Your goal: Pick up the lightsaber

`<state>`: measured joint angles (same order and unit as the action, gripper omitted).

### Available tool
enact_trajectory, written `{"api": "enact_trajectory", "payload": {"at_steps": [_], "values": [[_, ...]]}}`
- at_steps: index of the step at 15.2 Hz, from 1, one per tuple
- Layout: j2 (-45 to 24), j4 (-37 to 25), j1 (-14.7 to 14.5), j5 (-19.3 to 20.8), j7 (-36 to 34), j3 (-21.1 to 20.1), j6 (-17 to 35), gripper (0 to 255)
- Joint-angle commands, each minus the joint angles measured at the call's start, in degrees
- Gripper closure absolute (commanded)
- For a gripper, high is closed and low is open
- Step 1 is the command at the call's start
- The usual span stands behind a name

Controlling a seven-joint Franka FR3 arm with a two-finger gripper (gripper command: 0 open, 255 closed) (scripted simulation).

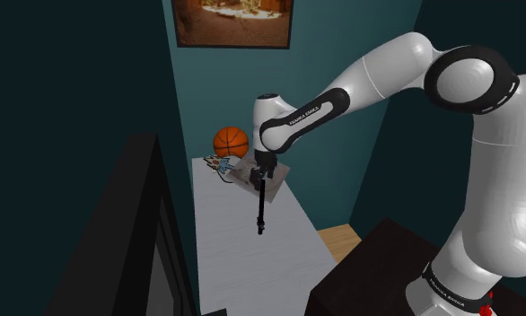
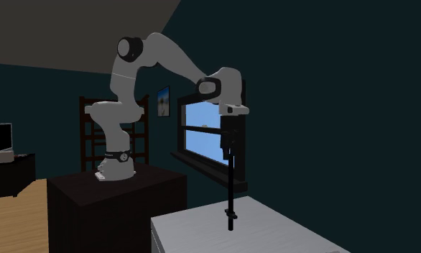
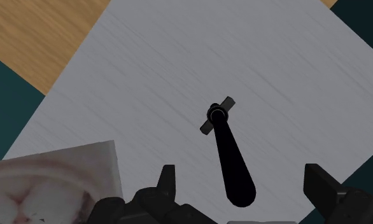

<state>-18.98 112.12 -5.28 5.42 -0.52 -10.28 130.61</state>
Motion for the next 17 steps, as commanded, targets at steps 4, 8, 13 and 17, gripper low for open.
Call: {"api": "enact_trajectory", "payload": {"at_steps": [4, 8, 13, 17], "values": [[-0.3, 0.2, -0.1, 0.1, -0.2, 0.0, 0.5, 255], [-0.2, 0.3, -0.1, 0.1, -0.2, 0.0, 0.5, 255], [0.6, -0.1, 0.0, -0.2, 0.1, -0.1, -0.7, 255], [2.3, -1.1, 0.2, -0.6, 0.4, -0.3, -3.3, 255]]}}
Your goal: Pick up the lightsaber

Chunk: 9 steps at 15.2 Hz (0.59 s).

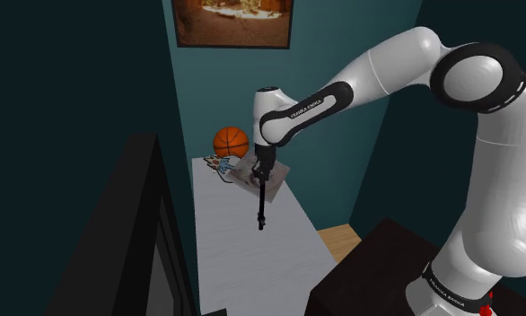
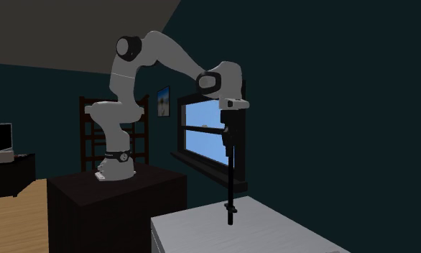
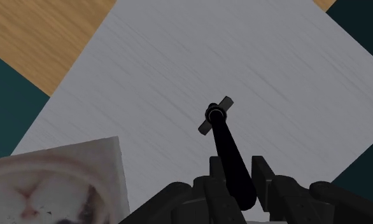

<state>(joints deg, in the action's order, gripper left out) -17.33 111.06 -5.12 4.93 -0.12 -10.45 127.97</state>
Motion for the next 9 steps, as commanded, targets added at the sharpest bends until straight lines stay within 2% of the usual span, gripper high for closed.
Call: {"api": "enact_trajectory", "payload": {"at_steps": [1, 9], "values": [[1.1, -0.3, 0.0, -0.3, 0.1, -0.1, -1.3, 255], [3.9, -2.9, 0.2, -1.1, 0.7, -0.4, -6.7, 255]]}}
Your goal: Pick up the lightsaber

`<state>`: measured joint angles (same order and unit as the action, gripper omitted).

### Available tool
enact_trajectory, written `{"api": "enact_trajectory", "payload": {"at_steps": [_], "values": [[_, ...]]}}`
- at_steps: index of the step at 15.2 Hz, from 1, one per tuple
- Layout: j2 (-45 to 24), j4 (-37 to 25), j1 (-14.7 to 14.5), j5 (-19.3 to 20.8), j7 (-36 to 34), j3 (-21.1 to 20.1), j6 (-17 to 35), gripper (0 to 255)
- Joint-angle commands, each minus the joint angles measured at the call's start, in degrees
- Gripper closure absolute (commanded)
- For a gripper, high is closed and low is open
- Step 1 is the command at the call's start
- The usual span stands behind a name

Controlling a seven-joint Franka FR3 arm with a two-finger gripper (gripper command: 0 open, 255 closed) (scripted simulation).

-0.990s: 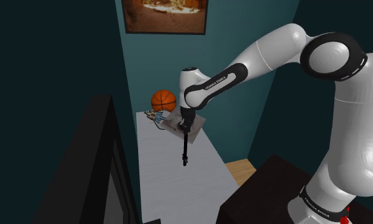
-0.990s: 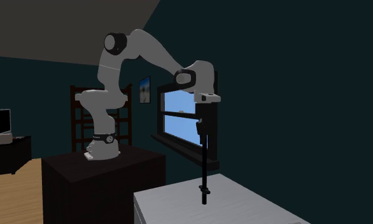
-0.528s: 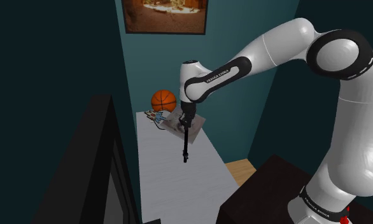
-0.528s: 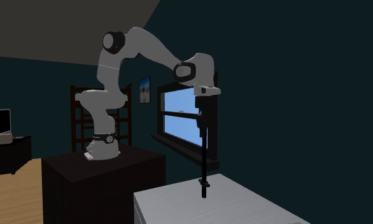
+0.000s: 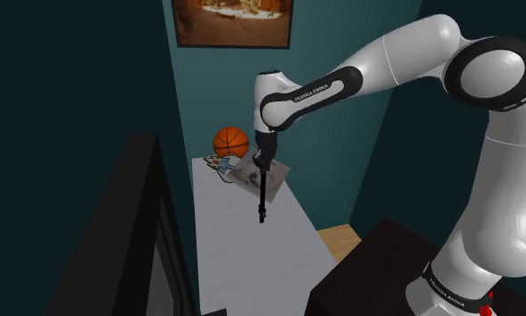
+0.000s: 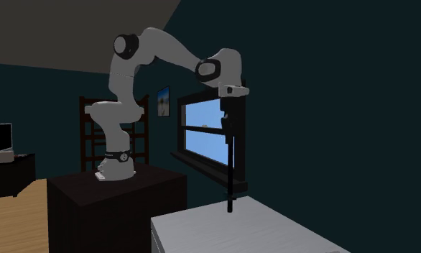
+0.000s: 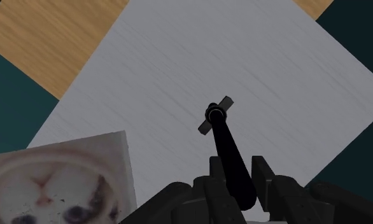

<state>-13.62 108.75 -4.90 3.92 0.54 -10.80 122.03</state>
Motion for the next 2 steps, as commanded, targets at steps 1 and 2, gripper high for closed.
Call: {"api": "enact_trajectory", "payload": {"at_steps": [1, 2], "values": [[0.2, -0.6, 0.0, -0.1, 0.0, 0.0, -0.9, 255], [0.2, -0.6, 0.0, -0.1, 0.0, 0.0, -0.9, 255]]}}
